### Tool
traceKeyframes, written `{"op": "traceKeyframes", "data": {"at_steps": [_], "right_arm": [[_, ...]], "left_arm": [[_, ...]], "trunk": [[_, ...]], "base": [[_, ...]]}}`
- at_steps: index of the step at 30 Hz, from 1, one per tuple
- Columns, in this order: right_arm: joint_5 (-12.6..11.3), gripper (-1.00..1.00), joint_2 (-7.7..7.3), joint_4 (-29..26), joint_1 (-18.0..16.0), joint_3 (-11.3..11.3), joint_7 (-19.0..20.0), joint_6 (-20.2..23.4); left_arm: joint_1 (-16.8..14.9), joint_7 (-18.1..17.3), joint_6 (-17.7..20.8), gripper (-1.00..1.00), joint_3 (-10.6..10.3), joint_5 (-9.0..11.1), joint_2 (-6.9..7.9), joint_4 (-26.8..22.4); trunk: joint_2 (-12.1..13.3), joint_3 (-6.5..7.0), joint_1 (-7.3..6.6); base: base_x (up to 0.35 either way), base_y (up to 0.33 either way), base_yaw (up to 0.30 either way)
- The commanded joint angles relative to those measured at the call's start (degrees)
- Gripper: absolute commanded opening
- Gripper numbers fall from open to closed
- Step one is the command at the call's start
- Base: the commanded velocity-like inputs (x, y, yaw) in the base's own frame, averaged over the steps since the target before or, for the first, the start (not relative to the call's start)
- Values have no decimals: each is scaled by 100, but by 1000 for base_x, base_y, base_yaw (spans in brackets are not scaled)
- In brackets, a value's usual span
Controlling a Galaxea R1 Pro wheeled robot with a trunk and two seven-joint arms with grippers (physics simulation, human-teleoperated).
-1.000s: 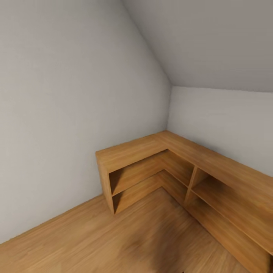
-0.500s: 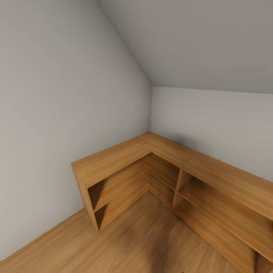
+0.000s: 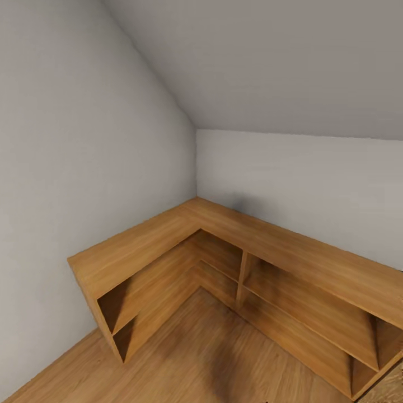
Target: In the bedroom, organize the workspace by keeping the computer under the desk, ensuring the monitor is on the desk, placing the keyboard on the desk next to the monitor, placing the mouse on the desk next to the keyboard, moving the folder from the swivel chair onto the desk next to the mouse, stacking the notebook on top of the folder with the pen on top of the notebook, and positioning the swivel chair next to the desk.
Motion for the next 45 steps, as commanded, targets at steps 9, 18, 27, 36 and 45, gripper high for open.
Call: {"op": "traceKeyframes", "data": {"at_steps": [9, 18, 27, 36, 45], "right_arm": [[-53, 100, -1, 5, -6, 49, -8, -23], [-53, 100, -2, 5, -6, 50, -2, -31], [-52, 100, -2, 5, -6, 50, -1, -31], [-78, 100, -2, 5, -6, 41, -11, -24], [-97, 100, -2, 4, -6, 37, -17, -23]], "left_arm": [[1, 26, -3, 100, 27, -23, 7, -11], [1, 11, 3, 100, 21, -56, -11, -1], [1, 1, -11, 100, -17, -193, -5, 178], [1, 9, -99, 100, -130, -538, 16, 278], [1, 9, -98, 100, -130, -541, 17, 279]], "trunk": [[-4, 15, 4], [-4, 40, 4], [-4, 67, 4], [-4, 81, 4], [-4, 82, 4]], "base": [[306, 190, -300], [198, 152, -300], [8, 6, -300], [0, 44, -300], [0, 252, -300]]}}
